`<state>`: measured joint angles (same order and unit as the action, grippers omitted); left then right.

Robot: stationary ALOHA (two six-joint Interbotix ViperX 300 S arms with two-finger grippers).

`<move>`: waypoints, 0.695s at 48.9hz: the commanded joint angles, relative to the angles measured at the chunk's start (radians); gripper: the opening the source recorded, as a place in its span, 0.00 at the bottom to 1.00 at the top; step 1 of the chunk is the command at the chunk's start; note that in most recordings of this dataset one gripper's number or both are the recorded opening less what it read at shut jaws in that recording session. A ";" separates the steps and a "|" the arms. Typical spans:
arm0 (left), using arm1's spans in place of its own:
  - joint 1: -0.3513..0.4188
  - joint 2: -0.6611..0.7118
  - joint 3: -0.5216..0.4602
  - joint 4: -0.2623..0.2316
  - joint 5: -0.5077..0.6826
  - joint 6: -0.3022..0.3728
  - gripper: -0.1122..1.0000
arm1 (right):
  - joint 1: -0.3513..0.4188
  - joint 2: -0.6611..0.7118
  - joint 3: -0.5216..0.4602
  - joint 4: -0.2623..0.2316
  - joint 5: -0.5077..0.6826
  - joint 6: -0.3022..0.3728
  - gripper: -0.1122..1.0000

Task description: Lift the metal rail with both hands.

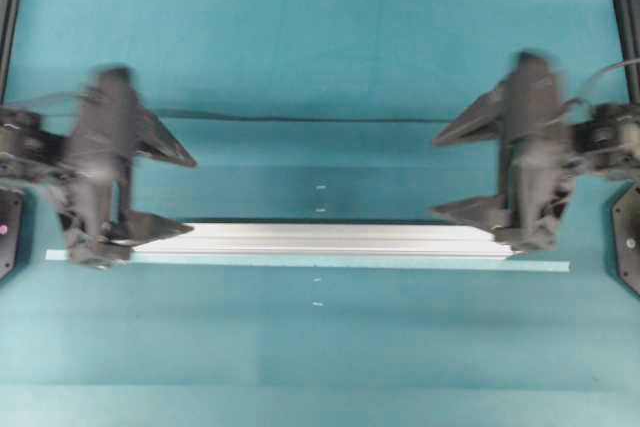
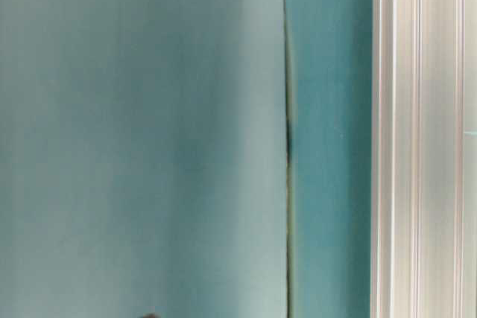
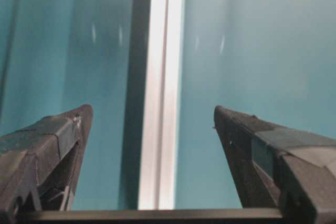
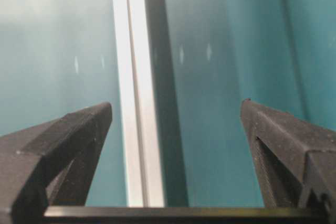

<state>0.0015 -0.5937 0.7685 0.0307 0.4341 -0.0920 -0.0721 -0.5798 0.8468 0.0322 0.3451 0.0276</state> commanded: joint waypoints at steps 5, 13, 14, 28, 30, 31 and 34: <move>0.000 -0.084 0.018 0.002 -0.115 0.002 0.94 | -0.002 -0.092 0.025 0.000 -0.080 0.000 0.98; 0.026 -0.164 0.040 0.002 -0.132 0.002 0.94 | -0.003 -0.190 0.048 0.000 -0.132 0.000 0.98; 0.029 -0.173 0.040 0.002 -0.132 0.002 0.94 | -0.003 -0.201 0.049 0.000 -0.133 0.000 0.98; 0.054 -0.288 0.038 0.002 -0.132 0.002 0.94 | -0.014 -0.333 0.054 0.000 -0.124 0.000 0.98; 0.054 -0.302 0.038 0.002 -0.132 0.002 0.94 | -0.017 -0.345 0.054 0.000 -0.121 0.000 0.98; 0.054 -0.316 0.038 0.002 -0.132 0.002 0.94 | -0.020 -0.351 0.054 0.000 -0.120 0.000 0.98; 0.054 -0.336 0.037 0.002 -0.132 0.002 0.94 | -0.025 -0.370 0.055 0.000 -0.114 0.000 0.98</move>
<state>0.0537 -0.9112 0.8207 0.0307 0.3114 -0.0920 -0.0874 -0.9327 0.9097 0.0322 0.2286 0.0276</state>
